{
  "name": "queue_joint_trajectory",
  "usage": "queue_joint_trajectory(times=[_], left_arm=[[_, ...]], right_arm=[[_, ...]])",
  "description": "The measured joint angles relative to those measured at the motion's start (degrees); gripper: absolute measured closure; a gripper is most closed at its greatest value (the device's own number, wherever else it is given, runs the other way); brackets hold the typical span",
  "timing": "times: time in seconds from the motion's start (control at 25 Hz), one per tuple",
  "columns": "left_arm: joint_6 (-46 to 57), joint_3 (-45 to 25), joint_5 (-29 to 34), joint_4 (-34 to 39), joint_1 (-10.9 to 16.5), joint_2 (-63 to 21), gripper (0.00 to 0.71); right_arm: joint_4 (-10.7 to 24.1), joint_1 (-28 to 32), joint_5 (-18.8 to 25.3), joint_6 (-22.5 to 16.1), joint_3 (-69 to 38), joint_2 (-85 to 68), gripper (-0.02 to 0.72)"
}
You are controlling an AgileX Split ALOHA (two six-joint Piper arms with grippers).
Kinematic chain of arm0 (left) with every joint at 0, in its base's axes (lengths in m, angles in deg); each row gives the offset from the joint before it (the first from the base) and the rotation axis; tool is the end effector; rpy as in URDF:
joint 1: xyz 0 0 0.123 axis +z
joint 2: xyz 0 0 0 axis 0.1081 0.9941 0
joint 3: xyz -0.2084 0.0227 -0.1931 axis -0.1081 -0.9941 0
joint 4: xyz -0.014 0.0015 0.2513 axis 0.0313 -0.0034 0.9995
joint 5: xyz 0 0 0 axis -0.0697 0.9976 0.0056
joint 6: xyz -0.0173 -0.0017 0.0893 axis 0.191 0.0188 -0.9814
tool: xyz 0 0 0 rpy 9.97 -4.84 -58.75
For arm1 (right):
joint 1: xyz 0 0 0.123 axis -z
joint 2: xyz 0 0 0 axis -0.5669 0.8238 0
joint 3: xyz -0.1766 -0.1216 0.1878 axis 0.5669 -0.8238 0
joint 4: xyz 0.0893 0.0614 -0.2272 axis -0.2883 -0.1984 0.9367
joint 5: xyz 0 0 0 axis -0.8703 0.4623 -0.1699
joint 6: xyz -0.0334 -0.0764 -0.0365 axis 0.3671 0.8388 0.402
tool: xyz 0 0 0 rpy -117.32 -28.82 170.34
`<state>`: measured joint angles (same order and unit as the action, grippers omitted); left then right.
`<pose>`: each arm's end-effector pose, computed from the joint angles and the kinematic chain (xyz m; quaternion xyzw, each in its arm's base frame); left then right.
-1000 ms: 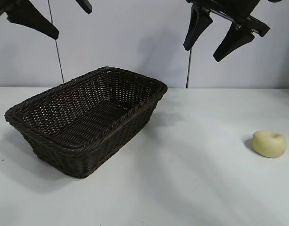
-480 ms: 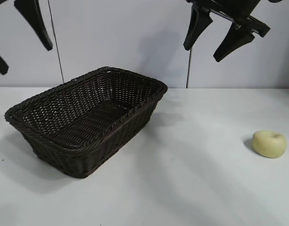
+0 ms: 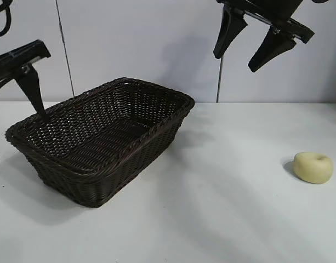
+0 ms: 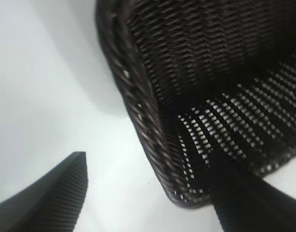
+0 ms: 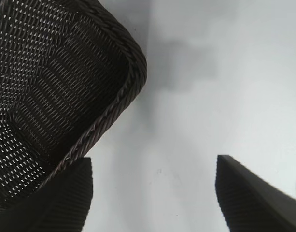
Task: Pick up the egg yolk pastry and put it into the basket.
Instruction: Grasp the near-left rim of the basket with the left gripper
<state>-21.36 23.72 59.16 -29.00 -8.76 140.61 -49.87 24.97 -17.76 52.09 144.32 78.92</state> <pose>0.2796 -0.0967 0.2193 -0.3137 0.9315 -0.1767 0.0519 0.4149 0.0998 0.2931 -0.0759 0.9671 0.1826 0.1598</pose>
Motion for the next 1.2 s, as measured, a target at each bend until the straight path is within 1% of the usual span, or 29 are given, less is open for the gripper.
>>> queue_joint_trajectory(times=[0.12,0.24,0.48,0.6,0.8,1.08,1.2], left_arm=[[2.21,-1.98,-3.44,0.0,0.0,0.0,0.199],[3.52,-2.13,-5.77,0.0,0.0,0.0,0.199],[6.43,-2.13,-9.27,0.11,0.0,0.0,0.199],[6.97,-2.13,-9.91,0.23,0.0,0.28,0.199],[7.03,-2.13,-10.48,0.23,0.0,3.01,0.199],[7.09,-2.13,-15.03,0.23,0.0,6.78,0.199],[7.09,-2.13,-15.97,0.17,0.0,9.26,0.199]], right_arm=[[0.0,0.0,0.0,0.0,0.0,0.0,0.185],[0.0,0.0,0.0,0.0,0.0,0.0,0.185],[0.0,0.0,0.02,0.0,0.0,0.0,0.185],[0.0,0.0,0.02,0.0,0.0,0.0,0.185],[0.0,0.0,0.02,0.0,0.0,0.0,0.185],[0.0,0.0,0.02,0.0,0.0,0.0,0.185],[0.0,0.0,0.02,0.0,0.0,0.0,0.185]])
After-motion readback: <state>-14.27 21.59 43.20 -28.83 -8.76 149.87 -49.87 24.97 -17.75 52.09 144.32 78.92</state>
